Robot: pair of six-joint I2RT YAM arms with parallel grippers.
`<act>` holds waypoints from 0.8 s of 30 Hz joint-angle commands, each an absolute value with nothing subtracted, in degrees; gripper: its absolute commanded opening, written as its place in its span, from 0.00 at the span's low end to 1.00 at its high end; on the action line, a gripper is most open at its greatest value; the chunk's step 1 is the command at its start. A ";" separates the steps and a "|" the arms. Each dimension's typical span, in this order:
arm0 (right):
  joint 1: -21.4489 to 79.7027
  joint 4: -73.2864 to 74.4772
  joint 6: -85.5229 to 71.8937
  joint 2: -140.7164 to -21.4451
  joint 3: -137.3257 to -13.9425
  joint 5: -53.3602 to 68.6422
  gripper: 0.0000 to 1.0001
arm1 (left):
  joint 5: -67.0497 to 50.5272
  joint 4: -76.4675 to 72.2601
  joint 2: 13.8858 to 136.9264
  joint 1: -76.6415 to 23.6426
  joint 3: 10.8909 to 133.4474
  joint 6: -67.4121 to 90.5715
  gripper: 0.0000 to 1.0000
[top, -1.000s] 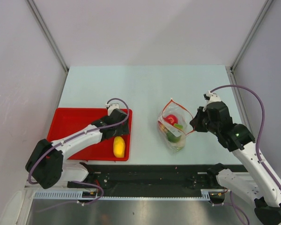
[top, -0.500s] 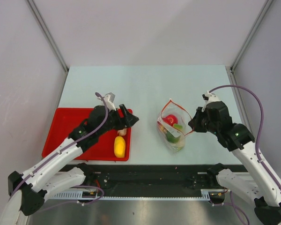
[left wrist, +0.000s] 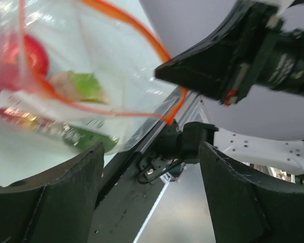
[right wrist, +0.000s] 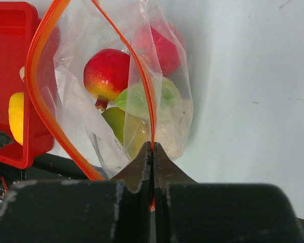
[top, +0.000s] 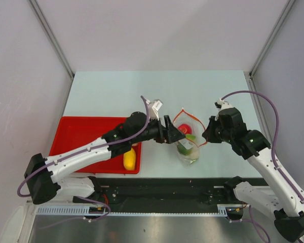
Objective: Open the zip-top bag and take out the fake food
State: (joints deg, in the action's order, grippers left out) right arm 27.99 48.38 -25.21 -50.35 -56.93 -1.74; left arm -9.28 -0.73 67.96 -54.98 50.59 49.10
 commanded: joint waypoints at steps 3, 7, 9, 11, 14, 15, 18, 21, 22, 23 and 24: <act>28.65 47.55 -25.04 -49.66 -58.80 -4.48 0.00 | -8.27 4.47 73.73 -55.55 66.78 43.61 0.78; 28.65 47.02 -27.42 -49.13 -58.80 -5.19 0.00 | -5.36 12.12 79.18 -55.55 76.18 41.92 0.71; 29.09 47.02 -28.21 -48.78 -58.71 -5.27 0.00 | -5.45 14.06 82.08 -55.55 78.04 41.92 0.67; 29.79 46.76 -28.83 -48.34 -58.71 -7.02 0.00 | -5.89 16.59 84.80 -55.46 80.15 41.75 0.59; 30.32 45.53 -29.00 -47.81 -58.71 -7.91 0.00 | -5.54 22.30 87.88 -55.55 83.84 39.03 0.52; 30.50 45.27 -29.26 -47.73 -58.62 -7.74 0.00 | -5.28 23.72 90.15 -55.55 86.11 37.02 0.52; 31.46 45.44 -30.50 -47.64 -58.71 -8.52 0.00 | -4.31 29.08 94.55 -55.46 90.68 34.11 0.49; 33.48 45.27 -31.38 -47.20 -58.71 -10.28 0.00 | -4.74 31.99 97.72 -55.63 92.72 33.58 0.49; 34.01 44.65 -31.46 -46.94 -58.62 -11.15 0.00 | -4.75 32.43 98.43 -55.72 92.99 33.31 0.50; 34.62 44.04 -31.64 -46.32 -58.71 -11.51 0.00 | -4.49 34.00 98.96 -55.81 93.51 32.96 0.50; 35.50 43.60 -31.73 -45.97 -58.62 -11.86 0.00 | -3.09 35.06 99.40 -56.07 94.04 32.78 0.50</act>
State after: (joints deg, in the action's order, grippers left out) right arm 33.21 47.24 -30.06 -48.07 -56.93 -8.38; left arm -5.15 28.53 98.13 -55.44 89.84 36.03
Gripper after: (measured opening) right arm 0.010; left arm 0.495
